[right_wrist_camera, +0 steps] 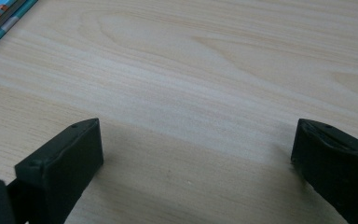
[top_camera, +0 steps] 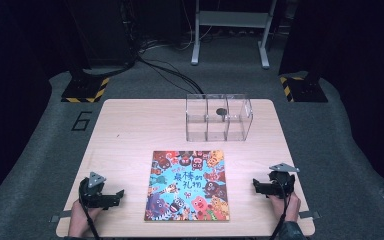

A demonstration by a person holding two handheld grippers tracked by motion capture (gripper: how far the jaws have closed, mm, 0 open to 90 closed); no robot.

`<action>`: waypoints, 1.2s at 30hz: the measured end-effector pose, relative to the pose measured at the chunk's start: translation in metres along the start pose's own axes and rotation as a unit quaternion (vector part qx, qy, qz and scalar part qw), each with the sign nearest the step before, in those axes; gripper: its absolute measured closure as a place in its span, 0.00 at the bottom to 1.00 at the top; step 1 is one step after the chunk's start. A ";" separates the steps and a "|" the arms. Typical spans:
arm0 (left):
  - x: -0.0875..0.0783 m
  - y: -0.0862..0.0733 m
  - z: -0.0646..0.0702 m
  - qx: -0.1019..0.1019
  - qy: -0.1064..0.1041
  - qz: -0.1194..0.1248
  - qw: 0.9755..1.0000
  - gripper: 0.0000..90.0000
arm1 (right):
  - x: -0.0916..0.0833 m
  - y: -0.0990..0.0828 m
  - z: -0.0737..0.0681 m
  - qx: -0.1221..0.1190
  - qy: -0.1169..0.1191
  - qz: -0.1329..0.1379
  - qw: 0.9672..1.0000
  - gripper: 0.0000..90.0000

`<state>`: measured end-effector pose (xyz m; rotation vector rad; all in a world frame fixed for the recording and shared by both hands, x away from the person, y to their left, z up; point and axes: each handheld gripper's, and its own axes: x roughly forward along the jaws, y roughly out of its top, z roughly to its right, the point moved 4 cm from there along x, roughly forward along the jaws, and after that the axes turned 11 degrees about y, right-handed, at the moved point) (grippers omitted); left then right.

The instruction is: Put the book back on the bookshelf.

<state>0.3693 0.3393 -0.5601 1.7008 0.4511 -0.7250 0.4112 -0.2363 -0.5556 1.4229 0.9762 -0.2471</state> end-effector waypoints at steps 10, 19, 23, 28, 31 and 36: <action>-0.003 0.002 0.003 -0.028 -0.004 0.008 1.000 0.00 | -0.010 0.009 -0.013 0.001 0.026 0.009 1.000 0.00; -0.004 0.015 0.019 -0.016 -0.022 0.015 1.000 0.00 | -0.012 0.027 -0.047 -0.029 0.066 0.011 0.997 0.00; -0.001 0.022 0.031 0.003 -0.031 0.010 0.999 0.00 | -0.007 0.037 -0.066 -0.044 0.087 0.006 0.995 0.04; 0.006 0.024 0.043 0.011 -0.042 0.000 0.999 0.00 | -0.002 0.041 -0.084 -0.062 0.111 -0.009 0.992 0.07; 0.008 0.028 0.051 0.014 -0.046 0.007 0.999 0.00 | 0.007 0.042 -0.095 -0.075 0.124 -0.026 0.989 0.10; 0.015 0.033 0.064 0.033 -0.069 -0.003 0.997 0.00 | 0.029 0.044 -0.107 -0.089 0.150 -0.061 0.983 0.16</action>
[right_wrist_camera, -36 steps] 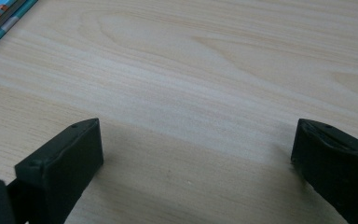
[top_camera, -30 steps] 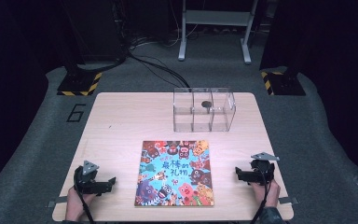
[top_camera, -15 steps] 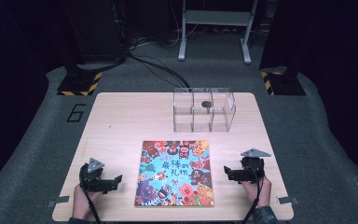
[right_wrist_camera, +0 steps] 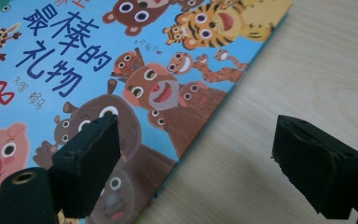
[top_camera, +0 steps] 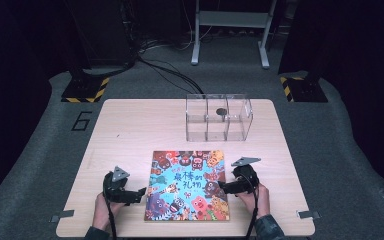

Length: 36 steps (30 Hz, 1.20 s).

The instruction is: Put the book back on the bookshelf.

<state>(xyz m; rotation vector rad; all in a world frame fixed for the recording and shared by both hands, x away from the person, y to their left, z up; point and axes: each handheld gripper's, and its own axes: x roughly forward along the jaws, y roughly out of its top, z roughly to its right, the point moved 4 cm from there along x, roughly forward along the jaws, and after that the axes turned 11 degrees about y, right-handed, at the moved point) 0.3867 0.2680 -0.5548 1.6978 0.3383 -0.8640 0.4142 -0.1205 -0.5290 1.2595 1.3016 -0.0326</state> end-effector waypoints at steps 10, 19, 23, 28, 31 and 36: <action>0.006 0.001 0.004 0.026 0.025 -0.001 0.999 0.00 | 0.019 0.009 0.003 0.023 0.025 -0.036 0.999 0.27; 0.005 0.000 0.007 0.011 0.029 0.014 0.999 0.03 | 0.023 0.014 0.000 0.031 0.027 -0.041 0.998 0.37; 0.005 0.002 0.012 0.009 0.025 0.017 1.000 0.07 | 0.021 0.013 0.002 0.040 0.025 -0.039 0.998 0.40; 0.009 0.007 0.021 0.014 0.020 0.017 1.000 0.07 | 0.016 0.010 0.007 0.053 0.020 -0.042 0.998 0.41; 0.011 0.009 0.025 0.017 0.020 0.013 1.000 0.05 | 0.011 0.007 0.014 0.055 0.019 -0.038 0.998 0.43; 0.014 0.011 0.029 0.021 0.021 0.008 1.000 0.01 | 0.006 0.005 0.020 0.060 0.020 -0.047 0.997 0.45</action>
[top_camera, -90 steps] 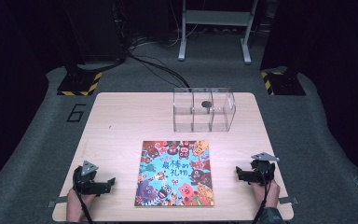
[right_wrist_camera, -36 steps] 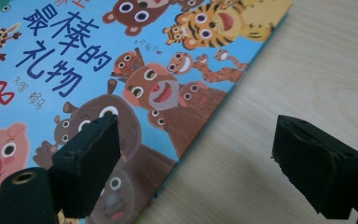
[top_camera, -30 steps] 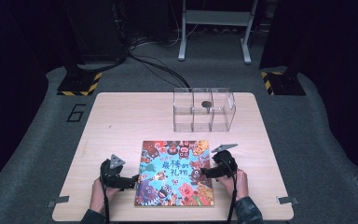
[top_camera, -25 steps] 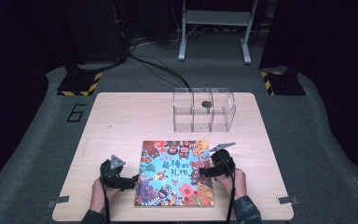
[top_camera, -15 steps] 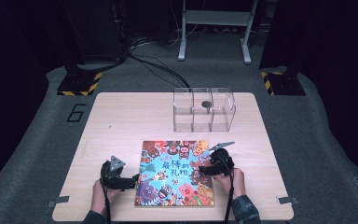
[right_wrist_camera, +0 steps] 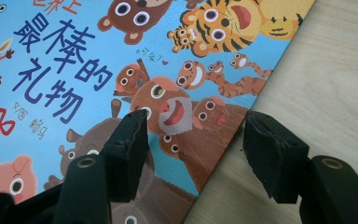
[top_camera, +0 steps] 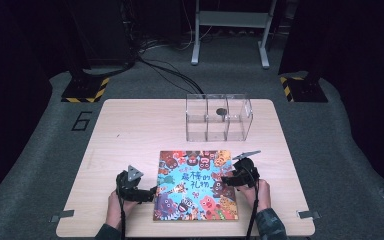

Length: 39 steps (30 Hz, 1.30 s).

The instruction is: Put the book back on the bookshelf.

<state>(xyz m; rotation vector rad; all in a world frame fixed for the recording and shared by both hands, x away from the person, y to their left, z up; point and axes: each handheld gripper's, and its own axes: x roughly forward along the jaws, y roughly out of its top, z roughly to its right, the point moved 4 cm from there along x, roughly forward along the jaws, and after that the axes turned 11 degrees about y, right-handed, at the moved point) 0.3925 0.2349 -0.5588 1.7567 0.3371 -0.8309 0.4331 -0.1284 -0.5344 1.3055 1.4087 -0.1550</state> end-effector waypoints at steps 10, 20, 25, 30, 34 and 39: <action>0.002 0.002 0.001 0.002 -0.006 -0.001 1.000 0.00 | -0.001 0.001 0.002 0.004 -0.003 -0.007 1.000 0.45; 0.004 0.004 -0.002 0.013 -0.008 -0.008 1.000 0.00 | -0.003 0.002 0.005 0.019 0.002 -0.004 1.000 0.49; 0.005 0.005 -0.002 0.012 -0.004 -0.006 1.000 0.00 | -0.001 0.007 0.006 0.022 -0.003 -0.018 1.000 0.48; 0.005 0.005 -0.002 0.012 -0.004 -0.006 1.000 0.00 | -0.001 0.007 0.007 0.027 0.002 -0.012 1.000 0.48; 0.004 0.004 -0.002 0.014 -0.008 -0.010 1.000 0.00 | -0.003 0.005 0.011 0.040 0.027 -0.003 0.999 0.49; 0.004 0.005 -0.002 0.014 -0.008 -0.010 1.000 0.00 | -0.004 0.005 0.012 0.049 0.035 -0.005 0.998 0.50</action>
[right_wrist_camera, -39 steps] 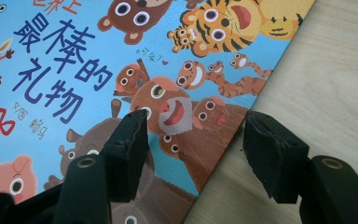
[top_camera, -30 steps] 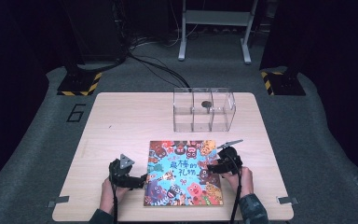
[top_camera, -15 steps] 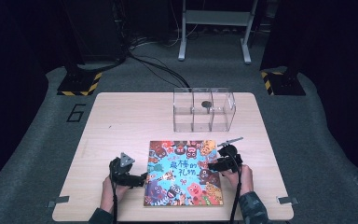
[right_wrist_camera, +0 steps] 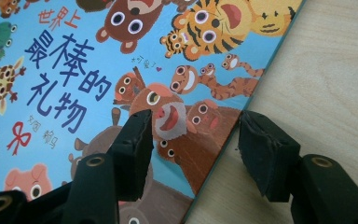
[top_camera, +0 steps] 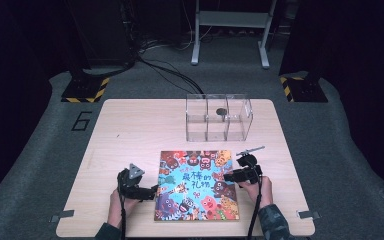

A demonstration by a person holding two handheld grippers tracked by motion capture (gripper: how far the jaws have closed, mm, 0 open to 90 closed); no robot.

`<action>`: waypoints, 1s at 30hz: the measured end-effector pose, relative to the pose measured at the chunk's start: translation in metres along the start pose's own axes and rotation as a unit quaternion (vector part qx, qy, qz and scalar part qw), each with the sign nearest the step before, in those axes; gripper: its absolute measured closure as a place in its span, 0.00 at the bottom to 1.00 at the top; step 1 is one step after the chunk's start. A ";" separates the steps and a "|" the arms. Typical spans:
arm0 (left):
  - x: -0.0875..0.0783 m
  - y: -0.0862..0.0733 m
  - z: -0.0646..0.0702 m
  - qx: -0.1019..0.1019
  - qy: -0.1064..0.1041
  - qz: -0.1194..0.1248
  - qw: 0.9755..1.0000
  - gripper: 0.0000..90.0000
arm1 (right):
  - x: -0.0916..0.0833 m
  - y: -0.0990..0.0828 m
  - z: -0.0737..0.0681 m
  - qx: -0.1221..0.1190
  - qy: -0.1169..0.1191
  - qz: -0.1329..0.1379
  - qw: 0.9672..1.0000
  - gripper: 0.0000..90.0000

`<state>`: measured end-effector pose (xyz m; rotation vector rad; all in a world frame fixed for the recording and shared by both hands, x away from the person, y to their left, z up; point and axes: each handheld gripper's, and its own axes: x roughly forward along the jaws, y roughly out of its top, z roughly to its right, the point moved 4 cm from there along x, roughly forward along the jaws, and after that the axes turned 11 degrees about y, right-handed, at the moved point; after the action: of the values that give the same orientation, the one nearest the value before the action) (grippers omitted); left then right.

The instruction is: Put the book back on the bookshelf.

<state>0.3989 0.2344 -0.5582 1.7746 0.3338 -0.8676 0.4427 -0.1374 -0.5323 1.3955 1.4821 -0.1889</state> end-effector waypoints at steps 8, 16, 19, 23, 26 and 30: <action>0.000 0.000 0.000 0.000 0.000 0.000 1.000 0.00 | -0.005 0.000 -0.002 0.014 0.026 0.014 0.999 0.51; 0.000 0.000 0.000 0.000 0.000 0.000 1.000 0.00 | -0.003 0.004 -0.003 -0.005 0.000 -0.006 1.000 0.52; 0.000 0.000 0.000 0.000 0.000 0.000 1.000 0.00 | -0.002 0.004 -0.004 -0.004 -0.006 -0.009 1.000 0.52; 0.000 0.000 0.000 0.000 0.000 0.000 1.000 0.00 | 0.000 0.006 -0.003 0.002 -0.014 -0.016 1.000 0.51; 0.000 0.000 0.000 0.000 0.000 0.000 1.000 0.00 | 0.002 0.006 -0.001 0.013 -0.018 -0.020 1.000 0.51; 0.000 0.000 0.000 0.000 0.000 0.000 1.000 0.00 | 0.002 0.008 0.001 0.012 -0.011 -0.018 1.000 0.51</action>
<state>0.3988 0.2343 -0.5582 1.7743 0.3337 -0.8679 0.4499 -0.1342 -0.5305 1.3816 1.4915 -0.2443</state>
